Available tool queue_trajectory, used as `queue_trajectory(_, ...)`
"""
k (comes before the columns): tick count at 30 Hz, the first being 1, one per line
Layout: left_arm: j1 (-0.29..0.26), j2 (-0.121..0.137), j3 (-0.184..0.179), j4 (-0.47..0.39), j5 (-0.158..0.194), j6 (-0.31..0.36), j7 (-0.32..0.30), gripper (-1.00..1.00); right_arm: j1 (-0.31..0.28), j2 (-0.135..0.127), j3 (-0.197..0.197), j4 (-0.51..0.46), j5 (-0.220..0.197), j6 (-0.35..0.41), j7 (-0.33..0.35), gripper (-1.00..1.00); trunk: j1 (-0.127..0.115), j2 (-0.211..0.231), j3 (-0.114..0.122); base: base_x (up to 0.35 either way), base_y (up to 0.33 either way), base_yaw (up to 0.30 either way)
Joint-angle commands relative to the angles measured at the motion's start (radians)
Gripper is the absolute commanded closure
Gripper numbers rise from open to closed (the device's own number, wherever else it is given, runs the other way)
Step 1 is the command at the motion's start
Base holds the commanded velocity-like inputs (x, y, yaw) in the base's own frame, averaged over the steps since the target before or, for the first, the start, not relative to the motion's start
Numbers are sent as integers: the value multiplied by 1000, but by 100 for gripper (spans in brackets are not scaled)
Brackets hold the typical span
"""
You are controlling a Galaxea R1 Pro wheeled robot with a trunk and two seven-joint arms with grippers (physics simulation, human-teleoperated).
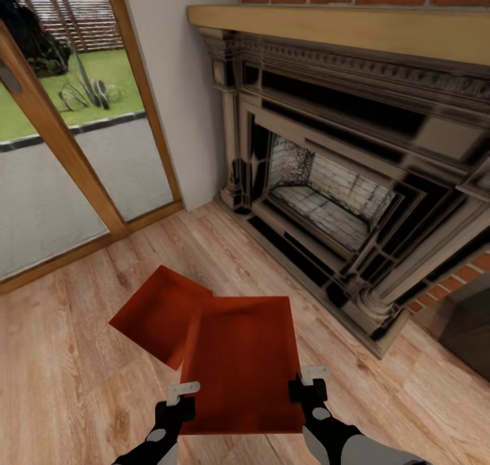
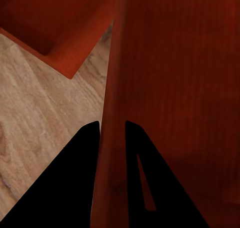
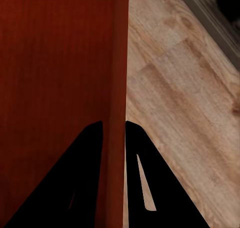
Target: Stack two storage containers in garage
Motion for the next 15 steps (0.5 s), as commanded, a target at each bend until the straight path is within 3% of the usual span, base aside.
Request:
queue_trajectory(1,-1,3,13,-4,-8,-2,11,100,-1,0,-34,2,-4,2,1,100,0,-1,1,0,0,0)
queue_trajectory(15,-1,3,13,-4,-8,-2,12,100,-1,0,-35,2,-4,-6,1,100,0,-1,23,0,0,0)
